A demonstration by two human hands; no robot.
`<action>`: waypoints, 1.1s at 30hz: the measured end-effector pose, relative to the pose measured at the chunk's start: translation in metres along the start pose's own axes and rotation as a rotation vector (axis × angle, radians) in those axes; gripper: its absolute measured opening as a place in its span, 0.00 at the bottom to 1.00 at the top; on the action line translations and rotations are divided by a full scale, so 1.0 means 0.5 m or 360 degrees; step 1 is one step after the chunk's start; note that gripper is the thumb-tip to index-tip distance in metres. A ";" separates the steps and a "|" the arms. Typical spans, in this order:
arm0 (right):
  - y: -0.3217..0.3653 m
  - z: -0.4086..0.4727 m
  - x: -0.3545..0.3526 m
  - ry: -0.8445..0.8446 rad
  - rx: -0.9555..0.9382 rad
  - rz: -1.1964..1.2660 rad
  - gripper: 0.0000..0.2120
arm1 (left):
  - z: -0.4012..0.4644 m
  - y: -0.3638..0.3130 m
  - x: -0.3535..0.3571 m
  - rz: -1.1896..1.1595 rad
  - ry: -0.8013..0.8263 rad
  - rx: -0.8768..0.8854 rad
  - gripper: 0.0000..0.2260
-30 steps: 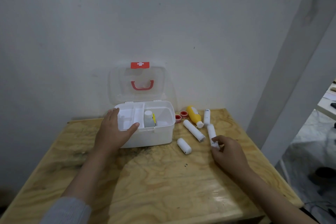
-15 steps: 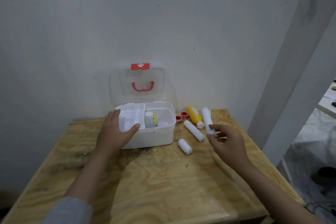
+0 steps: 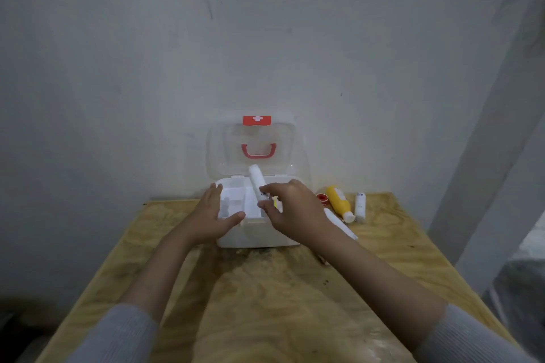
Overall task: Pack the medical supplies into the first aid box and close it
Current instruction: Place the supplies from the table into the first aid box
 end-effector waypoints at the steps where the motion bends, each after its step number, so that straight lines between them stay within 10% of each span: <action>1: 0.003 0.013 0.011 0.0045 -0.0030 -0.0113 0.14 | 0.000 -0.001 -0.004 0.0010 0.0053 0.0013 0.43; 14: -0.026 0.051 0.090 0.0230 -0.0001 -0.0276 0.13 | 0.000 0.009 -0.016 -0.0025 0.0179 0.0039 0.45; 26: -0.208 -0.032 -0.038 -0.0333 0.0412 0.0111 0.07 | 0.001 0.007 -0.013 0.0005 0.0182 0.0010 0.43; 33: -0.373 -0.077 -0.047 0.0353 0.0847 -0.0265 0.20 | -0.005 -0.002 -0.017 -0.0010 0.0196 0.0010 0.41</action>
Point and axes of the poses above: each hand's wrist, its own z-axis towards the middle knuckle, its own x-axis out of the palm, y = z × x, the point moved 1 cm from there along z, towards the middle knuckle, and after that the axes turned 4 degrees about y, right-handed, at the moved point
